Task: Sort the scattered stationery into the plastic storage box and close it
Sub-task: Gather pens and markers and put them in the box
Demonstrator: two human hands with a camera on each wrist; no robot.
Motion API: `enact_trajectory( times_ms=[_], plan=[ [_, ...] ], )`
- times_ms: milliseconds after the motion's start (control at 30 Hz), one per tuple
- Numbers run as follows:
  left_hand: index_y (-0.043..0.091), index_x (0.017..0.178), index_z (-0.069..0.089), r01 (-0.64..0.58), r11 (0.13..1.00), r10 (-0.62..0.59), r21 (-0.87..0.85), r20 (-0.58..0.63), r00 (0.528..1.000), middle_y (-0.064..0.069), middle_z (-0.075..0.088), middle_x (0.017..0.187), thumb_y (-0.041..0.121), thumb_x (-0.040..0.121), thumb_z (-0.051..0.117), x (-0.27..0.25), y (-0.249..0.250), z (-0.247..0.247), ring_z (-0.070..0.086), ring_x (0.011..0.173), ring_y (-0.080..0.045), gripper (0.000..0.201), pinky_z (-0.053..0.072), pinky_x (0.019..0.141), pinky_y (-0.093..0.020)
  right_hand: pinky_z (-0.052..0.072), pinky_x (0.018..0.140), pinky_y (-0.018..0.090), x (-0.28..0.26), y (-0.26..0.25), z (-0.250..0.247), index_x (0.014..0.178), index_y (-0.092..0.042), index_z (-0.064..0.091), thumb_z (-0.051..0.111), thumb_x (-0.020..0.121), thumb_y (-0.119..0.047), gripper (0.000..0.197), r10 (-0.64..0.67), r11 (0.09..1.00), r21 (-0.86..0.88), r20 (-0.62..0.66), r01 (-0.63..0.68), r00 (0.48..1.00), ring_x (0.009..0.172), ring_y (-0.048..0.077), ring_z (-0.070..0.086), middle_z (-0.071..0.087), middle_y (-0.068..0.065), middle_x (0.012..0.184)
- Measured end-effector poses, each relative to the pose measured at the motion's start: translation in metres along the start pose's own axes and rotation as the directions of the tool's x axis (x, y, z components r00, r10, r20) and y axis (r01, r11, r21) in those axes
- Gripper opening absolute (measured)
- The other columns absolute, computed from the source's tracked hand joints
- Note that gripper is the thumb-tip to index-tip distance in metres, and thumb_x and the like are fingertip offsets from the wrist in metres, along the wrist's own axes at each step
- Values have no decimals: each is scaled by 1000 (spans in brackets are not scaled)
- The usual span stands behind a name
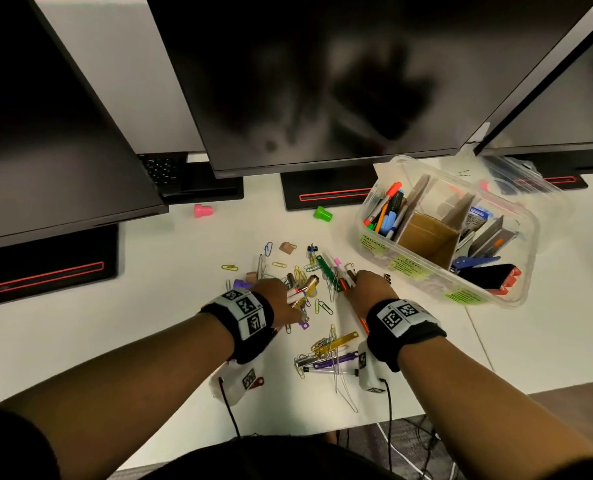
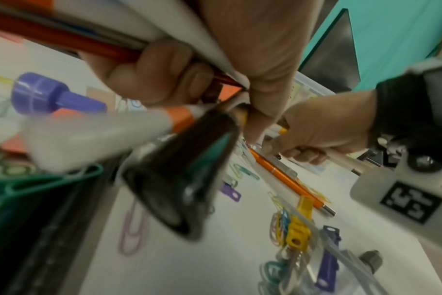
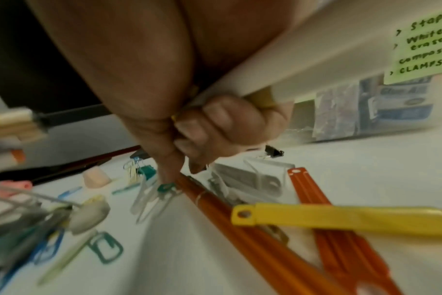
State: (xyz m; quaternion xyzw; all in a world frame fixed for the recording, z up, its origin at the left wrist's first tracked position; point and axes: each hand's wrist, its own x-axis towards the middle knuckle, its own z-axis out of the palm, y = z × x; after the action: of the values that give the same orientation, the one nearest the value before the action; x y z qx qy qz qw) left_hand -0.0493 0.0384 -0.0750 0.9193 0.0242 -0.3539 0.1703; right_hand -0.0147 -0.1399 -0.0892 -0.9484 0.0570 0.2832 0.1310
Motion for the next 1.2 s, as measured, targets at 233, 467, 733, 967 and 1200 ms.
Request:
enact_trajectory(
  times_ms=[233, 467, 733, 967, 1200],
  plan=[
    [23, 67, 46, 6, 996, -2, -85, 49, 999, 2, 50, 74, 45, 79, 63, -3, -7, -12, 52, 78, -18, 31, 38, 67, -26, 47, 88, 34, 1, 1, 6, 111, -5, 57, 55, 90, -23, 28, 14, 1000, -15, -5, -14, 1000, 107, 32, 59, 64, 15, 116],
    [18, 64, 54, 75, 865, -40, -497, 81, 996, -2, 52, 66, 39, 82, 65, -5, 9, -47, 50, 61, -15, 29, 39, 59, -25, 39, 70, 30, -25, -15, -33, 95, -5, 50, 47, 94, -21, 16, -111, 957, 236, -236, 167, 966, 93, 33, 60, 61, 19, 97],
    [12, 76, 52, -26, 519, 124, -855, 45, 991, -2, 53, 63, 17, 88, 63, 0, 72, -96, 52, 37, -4, 17, 46, 42, -17, 50, 63, 40, -26, -10, -112, 70, -11, 53, 46, 94, -14, 25, 22, 555, 822, -164, 124, 986, 58, 26, 55, 59, 11, 66],
    [5, 67, 55, -115, 521, 146, -846, -44, 988, 3, 57, 39, 3, 88, 60, 30, 125, -114, 53, 32, -5, 22, 45, 38, -13, 51, 96, 40, 26, 15, -154, 77, -19, 54, 55, 90, -14, 14, 93, 593, 805, -26, -34, 995, 84, 21, 56, 55, 3, 86],
    [6, 63, 59, -129, 619, 107, -775, -80, 991, 3, 59, 37, 7, 84, 65, 62, 153, -124, 55, 44, -9, 22, 47, 52, -21, 51, 97, 41, 42, 18, -167, 120, 2, 59, 61, 86, -14, 37, 49, 664, 748, -46, 2, 998, 113, 32, 61, 62, 19, 123]
  ],
)
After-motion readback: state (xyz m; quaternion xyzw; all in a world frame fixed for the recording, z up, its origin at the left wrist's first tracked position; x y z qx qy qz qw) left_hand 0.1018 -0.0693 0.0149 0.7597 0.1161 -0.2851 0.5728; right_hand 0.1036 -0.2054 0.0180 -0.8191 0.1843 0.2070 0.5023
